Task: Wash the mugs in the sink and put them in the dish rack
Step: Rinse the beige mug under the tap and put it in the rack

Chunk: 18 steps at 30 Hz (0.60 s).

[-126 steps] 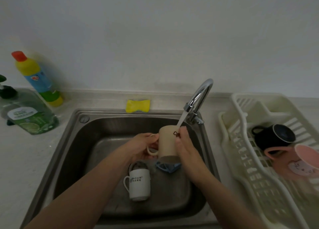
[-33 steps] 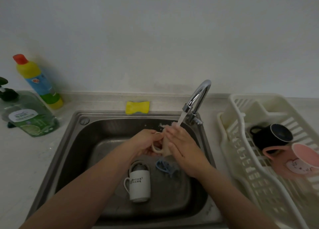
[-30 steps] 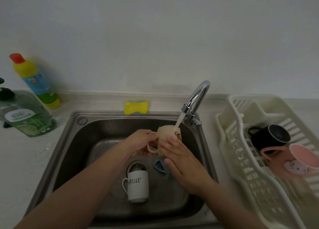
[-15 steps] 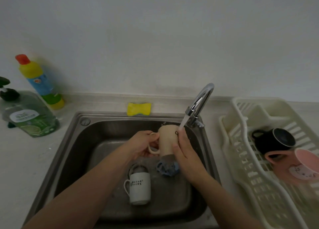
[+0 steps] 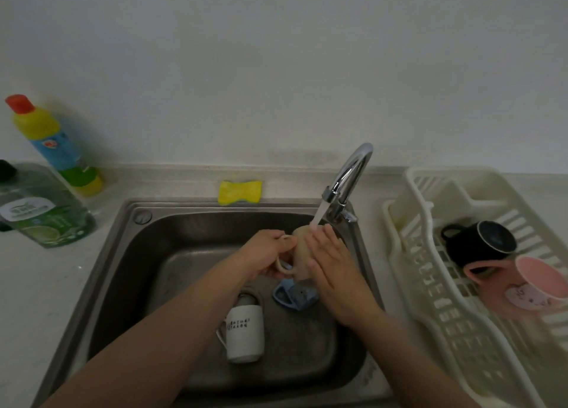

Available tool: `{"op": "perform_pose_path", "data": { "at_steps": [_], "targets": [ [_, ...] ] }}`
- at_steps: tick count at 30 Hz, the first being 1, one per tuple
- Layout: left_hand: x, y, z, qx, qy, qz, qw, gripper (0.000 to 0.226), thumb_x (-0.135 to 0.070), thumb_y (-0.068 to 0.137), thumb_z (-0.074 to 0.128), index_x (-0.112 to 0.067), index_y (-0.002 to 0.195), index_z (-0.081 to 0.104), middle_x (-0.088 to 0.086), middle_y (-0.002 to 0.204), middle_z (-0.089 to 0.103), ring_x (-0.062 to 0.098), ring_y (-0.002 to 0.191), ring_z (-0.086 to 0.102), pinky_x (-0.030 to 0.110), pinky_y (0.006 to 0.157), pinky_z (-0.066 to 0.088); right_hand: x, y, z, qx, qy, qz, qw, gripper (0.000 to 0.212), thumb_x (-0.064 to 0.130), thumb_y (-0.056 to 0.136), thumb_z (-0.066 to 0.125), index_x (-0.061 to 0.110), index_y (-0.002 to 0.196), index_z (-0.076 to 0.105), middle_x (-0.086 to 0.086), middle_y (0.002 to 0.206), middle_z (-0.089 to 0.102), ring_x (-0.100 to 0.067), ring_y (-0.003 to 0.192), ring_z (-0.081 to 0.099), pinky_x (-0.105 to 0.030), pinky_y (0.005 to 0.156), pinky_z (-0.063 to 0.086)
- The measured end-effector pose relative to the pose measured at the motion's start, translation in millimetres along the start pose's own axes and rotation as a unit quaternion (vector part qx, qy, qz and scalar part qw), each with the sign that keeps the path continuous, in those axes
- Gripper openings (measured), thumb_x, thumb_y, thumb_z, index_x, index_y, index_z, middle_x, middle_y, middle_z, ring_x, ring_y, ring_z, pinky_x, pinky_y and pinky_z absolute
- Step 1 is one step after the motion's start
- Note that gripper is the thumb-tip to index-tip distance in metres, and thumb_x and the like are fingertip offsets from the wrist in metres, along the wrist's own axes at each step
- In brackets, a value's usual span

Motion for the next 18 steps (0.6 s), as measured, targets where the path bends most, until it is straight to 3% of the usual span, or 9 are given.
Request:
{"op": "perform_pose_path", "data": {
  "at_steps": [4,6,9,11,14,16,18],
  "targets": [
    [5,-9,-28,-0.038,-0.007,0.002,0.999,0.021,-0.030,0.100,0.054,-0.011,0.097,0.064,0.007,0.079,0.067,0.016,0.059,0.064,0.024,0.048,0.050,33,-11,24,0.039,-0.030,-0.056,0.997,0.060,0.049,0.096,0.010,0.030,0.152,-0.001,0.017,0.158,-0.013,-0.001,0.142,-0.026,-0.028,0.118,-0.013],
    [13,-15,-41,-0.049,-0.009,-0.001,0.999,0.021,-0.030,0.100,0.054,-0.014,0.090,0.062,0.004,0.074,0.066,0.015,0.057,0.063,0.026,0.049,0.050,32,-11,30,0.044,-0.001,-0.065,0.997,0.056,0.046,0.100,0.017,0.032,0.152,0.000,0.020,0.157,-0.013,0.003,0.142,-0.023,-0.028,0.118,-0.011],
    [21,-21,-51,-0.059,-0.029,-0.003,0.998,0.020,-0.030,0.099,0.055,-0.016,0.089,0.063,0.005,0.076,0.067,0.016,0.057,0.063,0.026,0.050,0.050,13,15,21,0.014,0.147,0.046,0.988,0.057,0.043,0.104,0.024,0.031,0.154,0.000,0.021,0.157,-0.017,0.000,0.144,-0.018,-0.023,0.118,-0.006],
    [19,-23,-59,-0.070,-0.056,0.003,0.996,0.018,-0.029,0.100,0.053,-0.015,0.094,0.063,0.006,0.080,0.068,0.015,0.055,0.063,0.022,0.044,0.047,31,7,24,0.019,0.152,0.022,0.988,0.060,0.049,0.102,0.022,0.032,0.154,-0.005,0.022,0.156,-0.023,0.002,0.143,-0.020,-0.018,0.113,-0.006],
    [18,-25,-65,-0.066,-0.067,0.005,0.996,0.018,-0.029,0.100,0.053,-0.016,0.095,0.063,0.005,0.080,0.069,0.015,0.056,0.064,0.021,0.044,0.046,47,-19,36,0.040,0.138,-0.018,0.990,0.065,0.057,0.097,0.020,0.036,0.152,-0.008,0.026,0.155,-0.022,0.006,0.141,-0.021,-0.022,0.116,-0.001],
    [20,-25,-56,-0.042,-0.066,-0.001,0.997,0.019,-0.030,0.100,0.053,-0.015,0.095,0.064,0.006,0.080,0.070,0.016,0.057,0.065,0.023,0.046,0.048,31,-6,26,0.021,0.260,0.062,0.963,0.061,0.051,0.102,0.027,0.039,0.152,-0.005,0.028,0.155,-0.012,0.008,0.142,-0.005,-0.014,0.114,0.013],
    [20,-23,-47,-0.034,-0.079,-0.006,0.996,0.020,-0.029,0.100,0.052,-0.013,0.098,0.063,0.008,0.081,0.069,0.018,0.056,0.064,0.023,0.045,0.049,18,4,19,0.010,0.344,0.138,0.929,0.062,0.050,0.100,0.030,0.041,0.153,-0.002,0.024,0.157,-0.001,0.005,0.142,0.003,-0.013,0.110,0.014]
  ]
}}
Point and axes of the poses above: each hand's wrist, its own y-axis towards the middle knuckle, its own z-axis out of the palm, x = y × z, the point moved 9 cm from there along y, towards the middle knuckle
